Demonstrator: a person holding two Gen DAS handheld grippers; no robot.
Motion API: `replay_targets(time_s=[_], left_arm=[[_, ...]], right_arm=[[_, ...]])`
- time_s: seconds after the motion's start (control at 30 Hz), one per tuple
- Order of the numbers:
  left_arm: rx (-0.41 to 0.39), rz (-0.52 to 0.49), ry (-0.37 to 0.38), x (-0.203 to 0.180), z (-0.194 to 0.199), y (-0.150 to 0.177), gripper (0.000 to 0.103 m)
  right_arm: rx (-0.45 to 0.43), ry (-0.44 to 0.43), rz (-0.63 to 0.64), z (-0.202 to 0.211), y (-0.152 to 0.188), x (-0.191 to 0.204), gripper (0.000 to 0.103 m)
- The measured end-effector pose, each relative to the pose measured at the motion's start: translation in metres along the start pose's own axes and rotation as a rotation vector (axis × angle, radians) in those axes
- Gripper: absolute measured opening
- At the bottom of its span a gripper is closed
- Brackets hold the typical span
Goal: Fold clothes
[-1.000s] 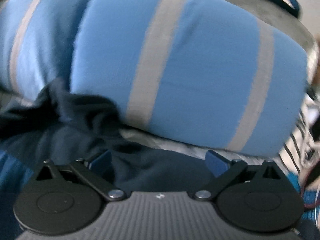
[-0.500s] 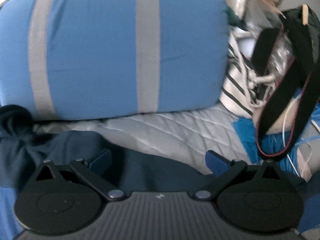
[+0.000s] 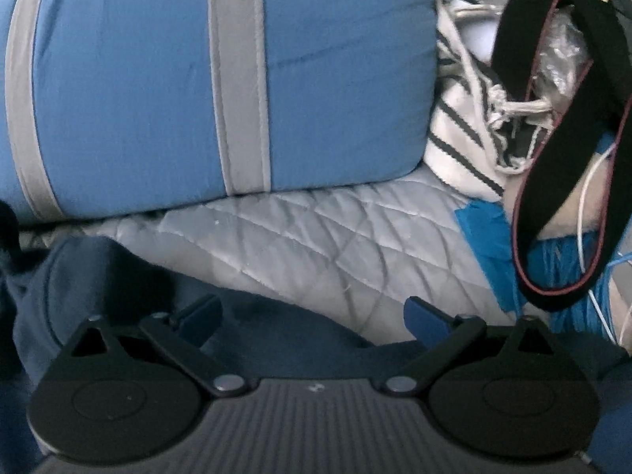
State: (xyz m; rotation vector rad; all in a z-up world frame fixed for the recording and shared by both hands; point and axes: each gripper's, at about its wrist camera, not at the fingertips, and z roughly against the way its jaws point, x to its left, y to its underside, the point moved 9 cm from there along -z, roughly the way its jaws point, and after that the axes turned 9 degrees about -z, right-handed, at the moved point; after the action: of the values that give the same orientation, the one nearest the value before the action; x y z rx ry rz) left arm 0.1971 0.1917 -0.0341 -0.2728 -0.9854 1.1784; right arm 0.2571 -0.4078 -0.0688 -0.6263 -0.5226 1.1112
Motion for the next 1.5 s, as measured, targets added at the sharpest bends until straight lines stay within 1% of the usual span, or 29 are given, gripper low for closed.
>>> replay_targets(time_s=[0.03,0.07,0.1,0.13,0.17,0.2,0.23,0.27,0.3,0.47,0.67,0.73,0.77,0.8,0.83,0.87,0.9,0.93,0.97,1.03,1.07,1.1,1.13,1.23,1.33,1.4,1.47,1.5], left_arm=[[0.000,0.000,0.001,0.000,0.000,0.001,0.078],[0.000,-0.001,0.001,0.000,0.000,0.001,0.078],[-0.001,-0.003,-0.001,0.000,0.000,0.000,0.078],[-0.001,-0.006,-0.002,0.000,0.000,0.000,0.078],[-0.002,-0.010,-0.005,0.000,0.000,0.000,0.078],[-0.002,-0.011,-0.009,0.000,0.000,0.000,0.078],[-0.002,-0.011,-0.012,0.000,0.000,0.000,0.078],[0.001,-0.009,-0.012,0.000,-0.001,0.000,0.078],[0.003,-0.007,-0.012,0.001,-0.001,0.000,0.078],[0.001,-0.003,-0.010,0.004,0.000,0.001,0.078],[0.003,0.020,-0.004,0.009,0.001,0.001,0.078],[-0.001,0.026,-0.003,0.012,0.005,0.000,0.078],[-0.004,0.026,-0.006,0.013,0.007,0.000,0.078],[-0.006,0.027,-0.009,0.014,0.009,0.000,0.078],[-0.010,0.034,-0.010,0.016,0.011,-0.001,0.078],[-0.013,0.041,-0.010,0.018,0.013,-0.001,0.078],[-0.014,0.051,-0.009,0.020,0.015,-0.002,0.078],[-0.015,0.063,-0.009,0.023,0.017,-0.002,0.078],[-0.015,0.082,-0.007,0.026,0.019,-0.002,0.078],[-0.018,0.131,0.001,0.033,0.023,-0.003,0.078],[-0.021,0.171,0.011,0.037,0.026,-0.004,0.078],[-0.025,0.210,0.022,0.041,0.028,-0.004,0.078],[-0.030,0.249,0.034,0.045,0.031,-0.004,0.078],[-0.034,0.368,0.065,0.058,0.037,-0.002,0.078],[-0.035,0.457,0.082,0.072,0.040,0.005,0.078],[-0.028,0.528,0.091,0.083,0.039,0.016,0.078],[-0.019,0.603,0.101,0.095,0.037,0.028,0.078],[-0.012,0.659,0.108,0.102,0.035,0.037,0.078]], right_arm=[[0.015,-0.006,0.002,-0.003,0.002,0.000,0.091],[0.032,-0.020,0.001,-0.006,0.004,0.000,0.084],[0.049,-0.039,-0.003,-0.008,0.007,0.001,0.067],[0.064,-0.067,-0.008,-0.010,0.009,0.003,0.059],[0.073,-0.090,-0.010,-0.010,0.010,0.006,0.048],[0.074,-0.101,-0.005,-0.008,0.010,0.009,0.032],[0.071,-0.108,-0.008,-0.006,0.008,0.012,0.022],[0.066,-0.104,-0.020,-0.004,0.007,0.013,0.009],[0.056,-0.090,-0.032,-0.002,0.004,0.012,0.007],[-0.032,-0.004,-0.078,0.002,-0.006,-0.002,0.005],[-0.107,0.046,-0.124,0.007,-0.016,-0.014,0.005],[-0.110,0.041,-0.140,0.006,-0.015,-0.015,0.007],[-0.105,0.039,-0.152,0.005,-0.014,-0.016,0.015],[-0.098,0.039,-0.162,0.004,-0.013,-0.018,0.034],[-0.097,0.044,-0.161,0.005,-0.014,-0.018,0.036],[-0.099,0.053,-0.151,0.008,-0.015,-0.018,0.047],[-0.101,0.062,-0.142,0.011,-0.016,-0.017,0.063],[-0.113,0.061,-0.131,0.017,-0.017,-0.015,0.072],[-0.133,0.053,-0.120,0.026,-0.019,-0.011,0.084],[-0.168,0.031,-0.091,0.044,-0.021,-0.001,0.086],[-0.180,0.023,-0.069,0.054,-0.020,0.007,0.090],[-0.191,0.020,-0.049,0.063,-0.019,0.015,0.098],[-0.199,0.015,-0.031,0.073,-0.017,0.023,0.102],[-0.209,-0.023,0.013,0.100,-0.006,0.051,0.103],[-0.198,-0.083,0.046,0.121,0.009,0.077,0.103],[-0.189,-0.108,0.063,0.131,0.018,0.090,0.103],[-0.175,-0.110,0.072,0.137,0.026,0.097,0.103],[-0.167,-0.112,0.073,0.140,0.029,0.100,0.103]])
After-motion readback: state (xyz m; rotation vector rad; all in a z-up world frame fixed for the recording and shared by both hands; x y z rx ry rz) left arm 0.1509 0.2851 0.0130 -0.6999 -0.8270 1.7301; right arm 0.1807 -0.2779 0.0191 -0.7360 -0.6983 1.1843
